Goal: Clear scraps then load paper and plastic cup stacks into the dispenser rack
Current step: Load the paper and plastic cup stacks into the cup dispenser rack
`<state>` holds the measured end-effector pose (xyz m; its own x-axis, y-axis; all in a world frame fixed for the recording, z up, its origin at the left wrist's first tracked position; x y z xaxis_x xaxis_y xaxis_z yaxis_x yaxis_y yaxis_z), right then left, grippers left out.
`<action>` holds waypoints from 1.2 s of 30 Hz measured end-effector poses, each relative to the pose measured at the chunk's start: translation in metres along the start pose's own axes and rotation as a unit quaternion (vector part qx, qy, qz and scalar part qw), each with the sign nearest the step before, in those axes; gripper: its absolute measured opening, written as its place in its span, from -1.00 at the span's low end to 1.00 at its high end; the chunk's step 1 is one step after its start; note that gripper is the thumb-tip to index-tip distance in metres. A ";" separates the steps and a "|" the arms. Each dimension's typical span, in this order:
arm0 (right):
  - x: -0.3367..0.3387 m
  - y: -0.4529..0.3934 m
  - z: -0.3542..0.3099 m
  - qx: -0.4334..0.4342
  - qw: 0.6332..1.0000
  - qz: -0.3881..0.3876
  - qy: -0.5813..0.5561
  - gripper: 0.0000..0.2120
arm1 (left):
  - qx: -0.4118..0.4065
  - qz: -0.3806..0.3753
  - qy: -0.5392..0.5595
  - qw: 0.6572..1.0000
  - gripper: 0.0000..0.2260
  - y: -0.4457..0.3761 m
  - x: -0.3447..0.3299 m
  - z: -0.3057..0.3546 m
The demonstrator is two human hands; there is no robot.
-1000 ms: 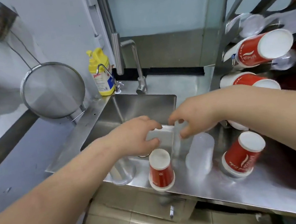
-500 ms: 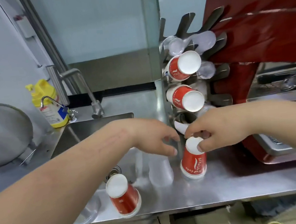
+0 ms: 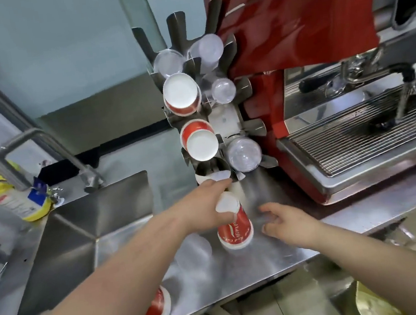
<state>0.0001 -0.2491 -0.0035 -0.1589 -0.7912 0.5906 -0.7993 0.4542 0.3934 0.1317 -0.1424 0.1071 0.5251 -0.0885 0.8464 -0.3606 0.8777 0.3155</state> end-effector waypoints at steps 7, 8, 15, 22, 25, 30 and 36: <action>-0.038 -0.022 0.013 -0.022 0.996 0.005 -0.090 -0.41 | 0.019 0.037 0.057 0.998 -0.24 0.001 -0.014 -0.012; -0.041 -0.024 0.014 -0.028 0.995 0.003 -0.095 -0.44 | 0.020 0.043 0.059 0.997 -0.25 0.001 -0.016 -0.014; -0.047 -0.036 0.025 -0.074 0.977 0.018 -0.199 -0.68 | 0.024 0.080 0.110 0.990 -0.32 0.005 -0.024 -0.020; -0.047 -0.039 0.026 -0.093 0.964 0.031 -0.249 -0.78 | 0.016 0.101 0.143 0.984 -0.32 0.012 -0.027 -0.016; -0.049 -0.040 0.021 -0.096 0.956 0.015 -0.278 -0.78 | 0.017 0.107 0.157 0.982 -0.34 0.015 -0.025 -0.013; -0.054 -0.038 0.014 -0.128 0.926 -0.028 -0.353 -0.80 | 0.028 0.127 0.167 0.977 -0.38 0.022 -0.024 -0.012; -0.043 -0.033 0.007 -0.129 0.918 -0.021 -0.375 -0.85 | 0.034 0.145 0.206 0.967 -0.39 0.029 -0.022 -0.012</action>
<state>0.0295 -0.2331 -0.0474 -0.5625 -0.8258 -0.0414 -0.6655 0.4224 0.6154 0.1185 -0.1095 0.0923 0.6519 0.3638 0.6653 -0.5814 0.8031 0.1305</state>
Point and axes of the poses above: each hand's wrist, its own y-axis away from the middle knuckle, its own x-axis out of the back of the hand, z = x × y, the point moved 8 cm from there along -y, towards the middle knuckle, and after that the axes turned 6 degrees about y, right-handed, at the moved point
